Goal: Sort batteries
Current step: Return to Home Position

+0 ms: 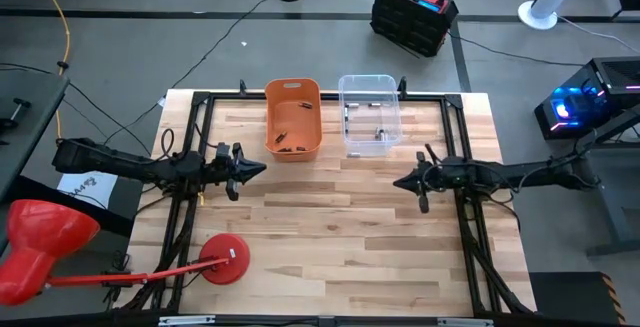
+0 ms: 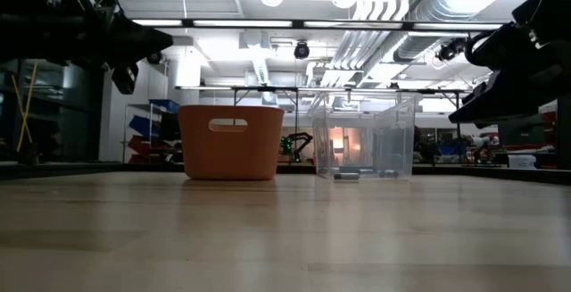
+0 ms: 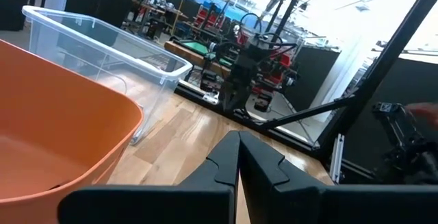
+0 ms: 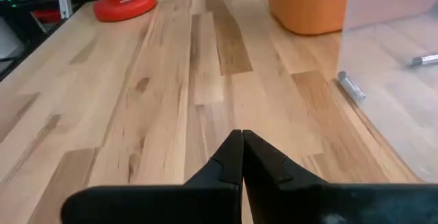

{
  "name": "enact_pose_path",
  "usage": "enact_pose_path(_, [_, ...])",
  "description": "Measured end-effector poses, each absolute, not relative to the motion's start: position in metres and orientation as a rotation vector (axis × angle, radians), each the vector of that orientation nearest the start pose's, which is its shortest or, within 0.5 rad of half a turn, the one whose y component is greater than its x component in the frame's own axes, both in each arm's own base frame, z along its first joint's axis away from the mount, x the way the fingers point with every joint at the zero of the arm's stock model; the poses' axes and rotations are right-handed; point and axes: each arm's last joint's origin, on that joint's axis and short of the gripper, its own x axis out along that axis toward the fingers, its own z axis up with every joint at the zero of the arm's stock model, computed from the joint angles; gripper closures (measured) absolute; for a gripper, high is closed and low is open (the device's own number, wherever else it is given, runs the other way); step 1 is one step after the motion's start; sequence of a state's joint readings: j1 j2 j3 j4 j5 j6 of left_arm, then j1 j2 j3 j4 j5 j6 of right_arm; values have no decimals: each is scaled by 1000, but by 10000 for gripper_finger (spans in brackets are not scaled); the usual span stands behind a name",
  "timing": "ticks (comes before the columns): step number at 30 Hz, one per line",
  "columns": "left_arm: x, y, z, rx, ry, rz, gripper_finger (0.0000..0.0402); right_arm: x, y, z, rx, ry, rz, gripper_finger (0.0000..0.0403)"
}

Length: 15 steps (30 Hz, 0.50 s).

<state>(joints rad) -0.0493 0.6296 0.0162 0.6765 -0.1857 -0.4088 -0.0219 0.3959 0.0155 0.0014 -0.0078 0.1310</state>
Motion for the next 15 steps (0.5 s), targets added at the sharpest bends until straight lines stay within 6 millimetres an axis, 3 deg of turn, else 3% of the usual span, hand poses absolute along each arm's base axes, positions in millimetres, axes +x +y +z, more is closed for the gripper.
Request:
enact_pose_path(3, [138, -1, 173, -415, -90, 122, 398, 116, -2, 134, 134, 371, -35, 403])
enact_pose_path(9, [137, -2, 173, -415, -90, 120, 398, 107, -1, 154, 131, 150, -19, 403])
enact_pose_path(15, [122, -1, 177, -416, -101, 118, 398, 97, -3, 169, 130, -31, -26, 402])
